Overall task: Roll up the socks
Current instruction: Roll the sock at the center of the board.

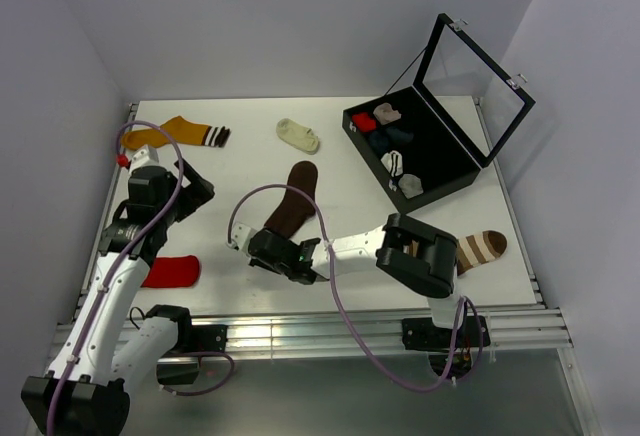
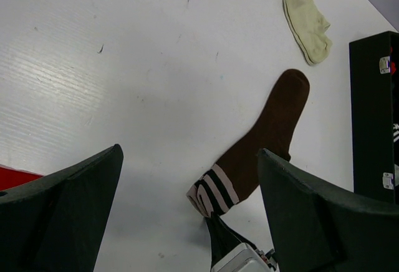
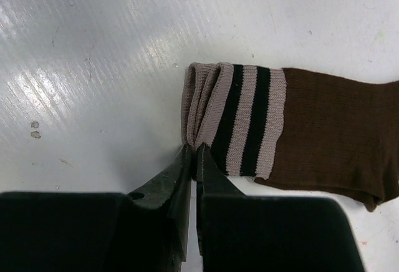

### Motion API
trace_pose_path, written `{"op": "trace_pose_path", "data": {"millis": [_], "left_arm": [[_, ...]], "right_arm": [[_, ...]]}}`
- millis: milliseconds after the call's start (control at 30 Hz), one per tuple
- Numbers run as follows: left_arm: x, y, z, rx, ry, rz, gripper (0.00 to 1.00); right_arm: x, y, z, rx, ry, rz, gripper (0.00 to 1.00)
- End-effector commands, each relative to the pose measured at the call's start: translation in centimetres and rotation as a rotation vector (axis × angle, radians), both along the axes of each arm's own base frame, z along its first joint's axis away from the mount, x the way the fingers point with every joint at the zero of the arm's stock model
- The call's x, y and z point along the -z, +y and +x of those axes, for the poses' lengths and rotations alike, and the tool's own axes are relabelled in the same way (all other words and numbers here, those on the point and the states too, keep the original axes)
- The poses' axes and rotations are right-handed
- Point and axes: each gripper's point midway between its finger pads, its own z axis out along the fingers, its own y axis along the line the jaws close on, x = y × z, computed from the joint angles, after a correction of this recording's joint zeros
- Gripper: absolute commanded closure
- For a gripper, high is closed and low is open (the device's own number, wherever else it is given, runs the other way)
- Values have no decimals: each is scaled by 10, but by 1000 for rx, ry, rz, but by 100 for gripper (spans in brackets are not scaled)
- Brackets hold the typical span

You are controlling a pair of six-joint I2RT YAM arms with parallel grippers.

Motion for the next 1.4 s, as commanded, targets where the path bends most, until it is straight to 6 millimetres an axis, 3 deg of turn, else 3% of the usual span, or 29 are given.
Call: {"op": "trace_pose_path", "data": {"millis": [0,300,867,1133,1367], "left_arm": [[-16,-10,10,55,-56,-18,5],[11,-36,9,142,-22,-126,5],[83,-74,-1,172,124,-286,9],[110,-88,-5,179,186,-306,23],[131,-92,-15,211,250,-283,49]], "right_arm": [[11,-9,-12,-12,103,-27,100],[-24,1,2,15,326,195,100],[-45,-7,18,39,901,578,100],[-27,-15,28,115,1078,650,100],[-6,-22,29,191,1151,624,100]]}}
